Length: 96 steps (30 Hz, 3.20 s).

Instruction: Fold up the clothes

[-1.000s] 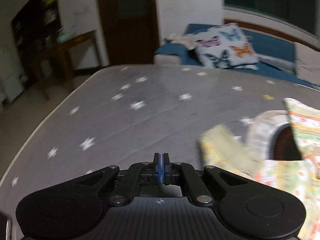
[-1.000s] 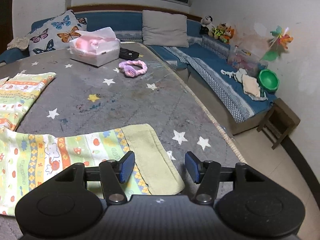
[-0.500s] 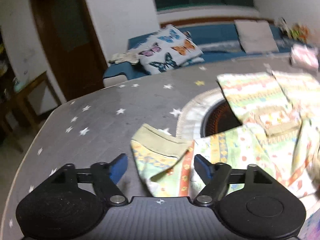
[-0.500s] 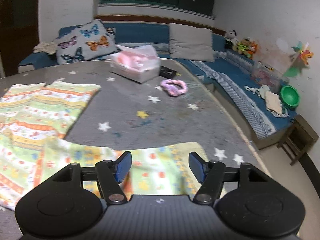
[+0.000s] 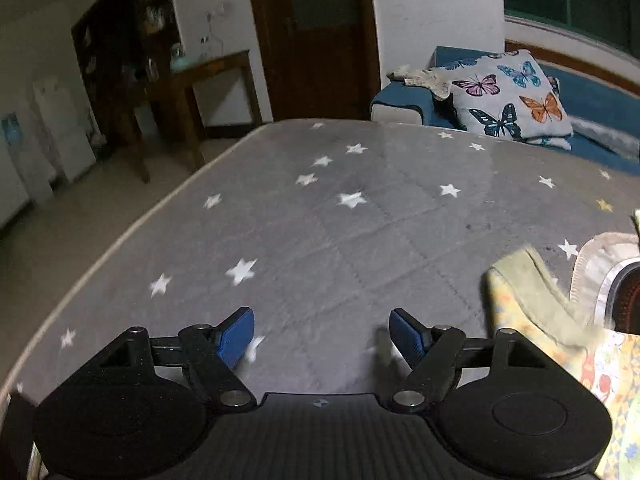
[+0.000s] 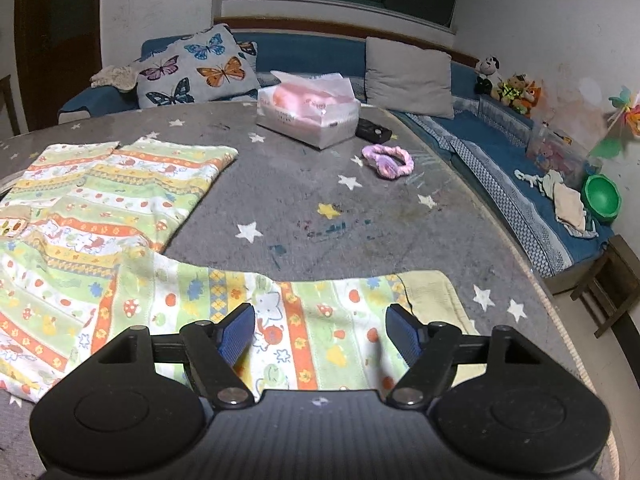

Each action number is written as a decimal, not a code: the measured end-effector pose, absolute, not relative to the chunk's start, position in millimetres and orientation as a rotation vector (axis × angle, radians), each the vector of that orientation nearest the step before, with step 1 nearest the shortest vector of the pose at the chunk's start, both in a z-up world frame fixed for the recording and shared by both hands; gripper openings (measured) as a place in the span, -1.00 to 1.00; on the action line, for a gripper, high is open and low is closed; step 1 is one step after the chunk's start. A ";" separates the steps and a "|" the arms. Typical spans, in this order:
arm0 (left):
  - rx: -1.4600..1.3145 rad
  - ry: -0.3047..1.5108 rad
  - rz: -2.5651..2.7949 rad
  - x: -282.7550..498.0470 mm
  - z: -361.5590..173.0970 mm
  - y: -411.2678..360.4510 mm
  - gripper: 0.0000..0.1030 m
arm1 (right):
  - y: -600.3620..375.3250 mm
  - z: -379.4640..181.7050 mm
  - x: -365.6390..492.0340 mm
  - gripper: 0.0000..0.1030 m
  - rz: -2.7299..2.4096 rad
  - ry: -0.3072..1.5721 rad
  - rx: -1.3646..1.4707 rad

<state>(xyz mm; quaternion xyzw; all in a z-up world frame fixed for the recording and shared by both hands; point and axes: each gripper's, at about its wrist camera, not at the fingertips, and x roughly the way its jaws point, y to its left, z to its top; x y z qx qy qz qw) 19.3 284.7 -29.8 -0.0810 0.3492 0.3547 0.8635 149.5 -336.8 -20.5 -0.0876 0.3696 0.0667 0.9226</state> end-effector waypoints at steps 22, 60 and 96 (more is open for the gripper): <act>0.197 0.743 0.547 44.3 -50.8 212.4 0.88 | -292.8 -26.1 140.6 0.61 0.261 0.764 -0.176; -0.166 0.657 0.717 -3.2 -20.6 260.7 0.89 | -293.0 -27.6 139.5 0.71 0.284 0.782 -0.155; 0.111 0.678 -0.048 50.6 -34.7 71.8 -0.44 | -158.5 -7.0 46.1 -0.92 0.889 0.783 -0.209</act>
